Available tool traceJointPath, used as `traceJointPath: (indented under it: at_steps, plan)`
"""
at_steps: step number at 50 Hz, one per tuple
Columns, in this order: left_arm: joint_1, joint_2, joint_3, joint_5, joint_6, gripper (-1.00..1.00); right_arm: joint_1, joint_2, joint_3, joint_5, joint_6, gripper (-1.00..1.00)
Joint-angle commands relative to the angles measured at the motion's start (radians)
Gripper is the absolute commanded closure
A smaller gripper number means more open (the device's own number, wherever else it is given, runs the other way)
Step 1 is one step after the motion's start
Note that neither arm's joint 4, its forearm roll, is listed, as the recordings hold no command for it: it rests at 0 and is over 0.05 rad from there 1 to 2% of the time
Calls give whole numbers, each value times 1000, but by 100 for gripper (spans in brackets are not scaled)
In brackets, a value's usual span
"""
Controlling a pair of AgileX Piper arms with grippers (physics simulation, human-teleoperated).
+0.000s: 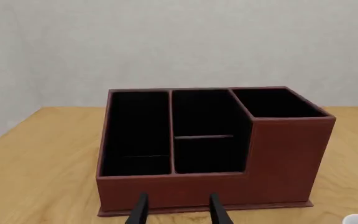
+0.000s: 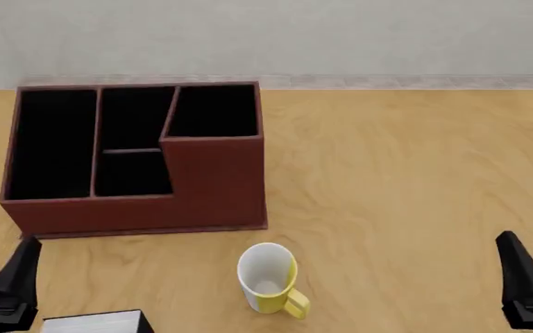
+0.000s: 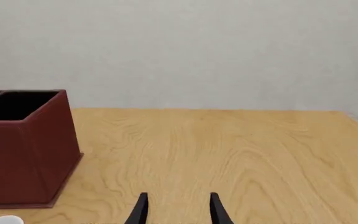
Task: Pick up the book and place it in the right compartment of the caddy.
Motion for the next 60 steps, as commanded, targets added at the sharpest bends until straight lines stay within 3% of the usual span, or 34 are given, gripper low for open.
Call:
traceJointPath:
  at_steps: [1, 19, 20, 26, 33, 46, 50, 60]
  plan:
    - [-11, 7, 0, -6, 6, -100, -14, 18, 50, -64, 6, -100]
    - [-78, 0, -22, 34, 86, -100, 17, 0, 40, -36, 0, -100]
    - [-120, 0, -63, 87, 88, -100, 22, -2, 35, -33, -1, -100]
    - [-151, -1, -135, 194, 110, -100, 29, 1, 28, -33, -2, -100]
    - [-182, -1, -243, 351, 200, -100, 36, -1, 24, -32, 1, -100]
    - [-263, 35, -351, 613, 345, -100, 57, -2, 12, -23, -5, -100]
    - [-267, 57, -362, 667, 425, -100, 63, -2, 9, -19, -8, -100]
    - [-272, 114, -419, 780, 482, -100, 76, -3, 3, -15, -11, -100]
